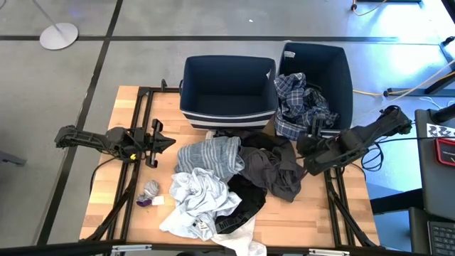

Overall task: Sort clothes
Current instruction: Put the blue checkered polo into the right blue laundry organizer

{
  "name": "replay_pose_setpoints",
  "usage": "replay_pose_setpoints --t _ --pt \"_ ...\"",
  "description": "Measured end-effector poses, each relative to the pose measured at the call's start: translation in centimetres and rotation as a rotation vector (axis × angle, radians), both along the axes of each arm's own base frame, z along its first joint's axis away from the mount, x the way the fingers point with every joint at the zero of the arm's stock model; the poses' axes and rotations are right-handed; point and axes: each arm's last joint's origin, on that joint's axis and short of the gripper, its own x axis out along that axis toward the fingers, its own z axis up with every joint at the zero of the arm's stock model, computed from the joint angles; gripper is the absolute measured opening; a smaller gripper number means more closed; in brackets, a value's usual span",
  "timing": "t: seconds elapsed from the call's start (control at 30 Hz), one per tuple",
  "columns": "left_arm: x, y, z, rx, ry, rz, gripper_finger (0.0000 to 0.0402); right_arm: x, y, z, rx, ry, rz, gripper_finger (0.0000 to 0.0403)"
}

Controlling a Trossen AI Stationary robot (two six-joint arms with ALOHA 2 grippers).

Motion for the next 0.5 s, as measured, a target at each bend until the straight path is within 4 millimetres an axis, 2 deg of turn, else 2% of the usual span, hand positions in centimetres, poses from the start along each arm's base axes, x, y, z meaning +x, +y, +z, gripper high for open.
replay_pose_setpoints --t 0.13,0.23,0.33,0.5 --pt "0.00 0.00 0.00 0.000 0.000 0.000 0.0004 0.09 -0.06 -0.37 -0.025 -0.030 -0.046 0.0234" --pt "0.00 0.00 0.00 0.000 0.000 0.000 0.0004 0.20 -0.07 -0.41 -0.039 -0.059 -0.074 0.0211" --pt "0.00 0.00 0.00 0.000 0.000 0.000 0.0004 0.19 -0.08 -0.41 -0.033 -0.067 -0.086 0.0159" --pt "0.00 0.00 0.01 0.001 -0.001 0.001 0.0004 0.18 -0.08 -0.41 -0.038 -0.060 -0.076 0.0033"
